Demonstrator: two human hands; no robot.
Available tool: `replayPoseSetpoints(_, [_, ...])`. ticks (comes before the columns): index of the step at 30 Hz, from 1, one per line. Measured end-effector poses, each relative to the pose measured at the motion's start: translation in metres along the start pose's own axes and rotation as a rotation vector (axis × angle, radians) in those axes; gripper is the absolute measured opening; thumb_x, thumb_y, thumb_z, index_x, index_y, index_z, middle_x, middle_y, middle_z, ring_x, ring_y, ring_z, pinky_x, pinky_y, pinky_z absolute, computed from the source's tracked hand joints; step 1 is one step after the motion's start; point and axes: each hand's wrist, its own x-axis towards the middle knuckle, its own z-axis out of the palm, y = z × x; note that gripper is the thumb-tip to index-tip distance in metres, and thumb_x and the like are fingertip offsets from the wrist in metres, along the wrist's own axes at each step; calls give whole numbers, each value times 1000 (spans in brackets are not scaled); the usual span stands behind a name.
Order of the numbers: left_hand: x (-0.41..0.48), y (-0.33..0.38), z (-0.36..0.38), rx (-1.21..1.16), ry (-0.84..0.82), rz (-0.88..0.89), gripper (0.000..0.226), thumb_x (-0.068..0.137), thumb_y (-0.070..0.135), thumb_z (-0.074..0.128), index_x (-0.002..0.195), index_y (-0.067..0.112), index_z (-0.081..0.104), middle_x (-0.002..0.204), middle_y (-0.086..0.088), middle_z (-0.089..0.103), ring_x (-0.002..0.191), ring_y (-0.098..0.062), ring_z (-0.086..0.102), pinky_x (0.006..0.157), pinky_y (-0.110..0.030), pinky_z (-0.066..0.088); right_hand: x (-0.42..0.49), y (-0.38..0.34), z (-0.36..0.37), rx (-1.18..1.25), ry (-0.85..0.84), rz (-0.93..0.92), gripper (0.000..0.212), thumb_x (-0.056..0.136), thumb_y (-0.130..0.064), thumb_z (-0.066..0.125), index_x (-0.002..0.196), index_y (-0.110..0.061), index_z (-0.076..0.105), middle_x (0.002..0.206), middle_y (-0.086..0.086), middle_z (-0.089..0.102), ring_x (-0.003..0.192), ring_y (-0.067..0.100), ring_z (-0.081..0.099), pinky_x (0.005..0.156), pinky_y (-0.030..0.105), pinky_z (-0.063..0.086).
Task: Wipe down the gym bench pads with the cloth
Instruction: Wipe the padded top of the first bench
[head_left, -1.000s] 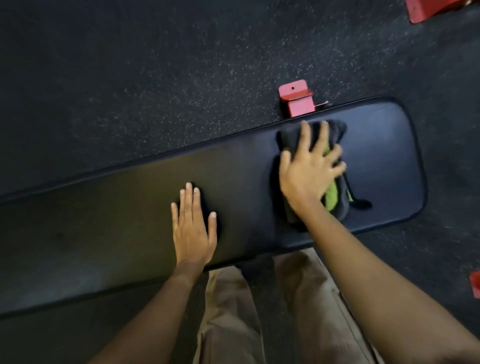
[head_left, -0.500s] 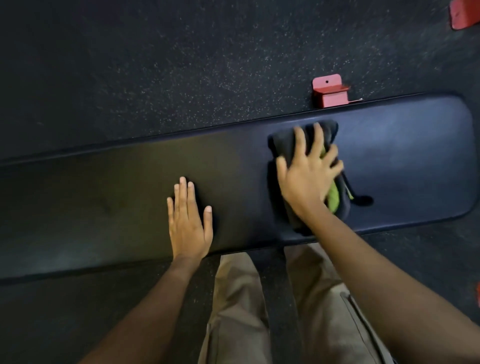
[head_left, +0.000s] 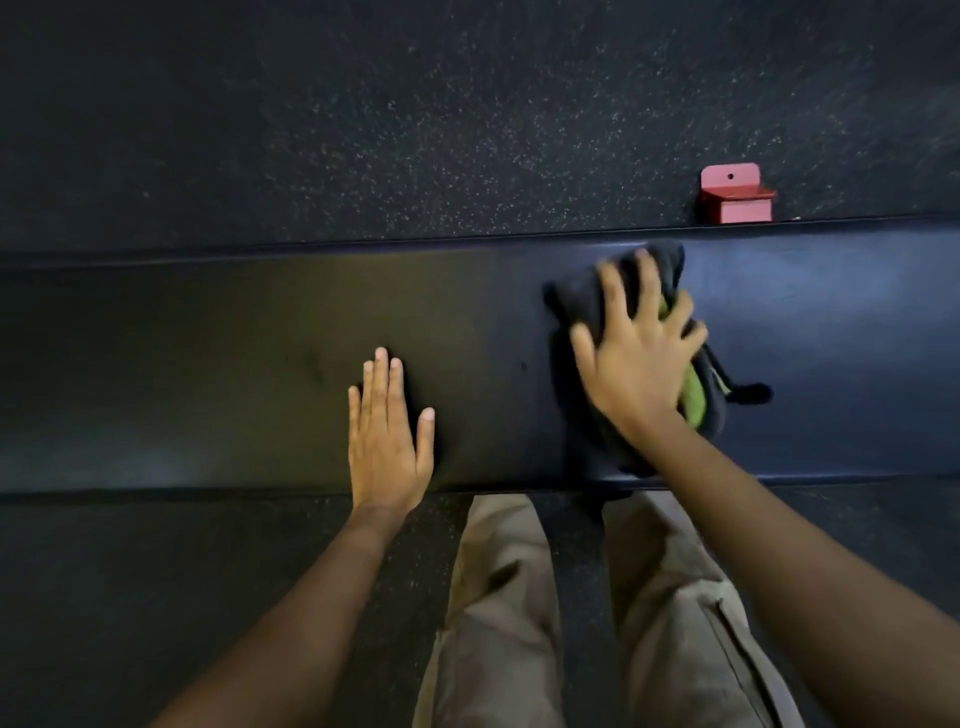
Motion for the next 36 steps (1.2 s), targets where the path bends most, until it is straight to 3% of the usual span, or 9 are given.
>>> replayPoseSetpoints(2, [-1,-6,-2,-10,4,6,59,97,34,31,145,-1,25,155,-14,18,144,-20,9,118,-31,-1,23,-56,1,-3,-77,30,68,88,-49,46,150,-28,26,160,9,17,133,49,29,102,64,25])
replayPoseSetpoints(5, [-1,-23,-9,-30,27,-23,59,97,33,32,145,-1,25,155,-15,19,144,-22,10,117,-31,0,-8,-104,16,-114,-62,-463,71,84,-50,57,148,-29,33,157,10,26,129,46,37,100,62,33])
replayPoseSetpoints(10, [-5,-50,-18,-27,20,-44,60,97,34,30,146,0,22,156,-13,15,144,-18,6,118,-29,-2,-69,-41,22,-172,-81,-798,66,81,-55,44,143,-32,37,151,7,39,117,41,42,90,56,44])
replayPoseSetpoints(14, [-10,-60,-21,-50,15,-73,60,98,35,28,147,1,21,156,-9,11,144,-15,2,118,-29,-3,-30,-48,17,-136,-63,-422,62,82,-52,40,139,-27,41,148,13,41,116,46,43,88,61,41])
replayPoseSetpoints(18, [-16,-73,-23,-61,31,-103,60,98,36,29,147,1,21,156,-7,9,144,-15,2,118,-28,-3,0,-146,19,-3,-87,-61,66,91,-47,46,151,-25,27,159,13,16,133,50,27,102,66,24])
replayPoseSetpoints(27, [-11,-124,-42,-71,86,-196,62,97,37,31,147,0,23,156,-13,15,144,-20,7,118,-31,-1,-71,-124,34,-184,-101,-1027,68,81,-57,52,142,-31,36,150,8,37,118,45,48,90,60,44])
replayPoseSetpoints(29, [-7,-134,-48,-70,84,-210,62,97,38,30,147,0,23,156,-12,14,144,-18,6,118,-30,-1,-57,-118,32,-168,-92,-898,62,82,-56,40,139,-31,37,147,10,40,114,46,51,87,62,44])
replayPoseSetpoints(33, [-1,-151,-54,-68,51,-120,61,98,36,31,147,1,21,156,-11,14,144,-18,6,118,-29,-2,-11,-204,33,-43,-38,-218,63,85,-49,46,142,-24,38,152,14,31,124,48,37,94,63,33])
replayPoseSetpoints(36, [6,-165,-59,-78,65,-87,60,98,34,32,146,1,23,155,-13,16,144,-19,8,118,-30,-1,-2,-265,40,-69,-87,-242,67,88,-48,48,149,-24,31,157,14,23,130,47,34,101,63,28])
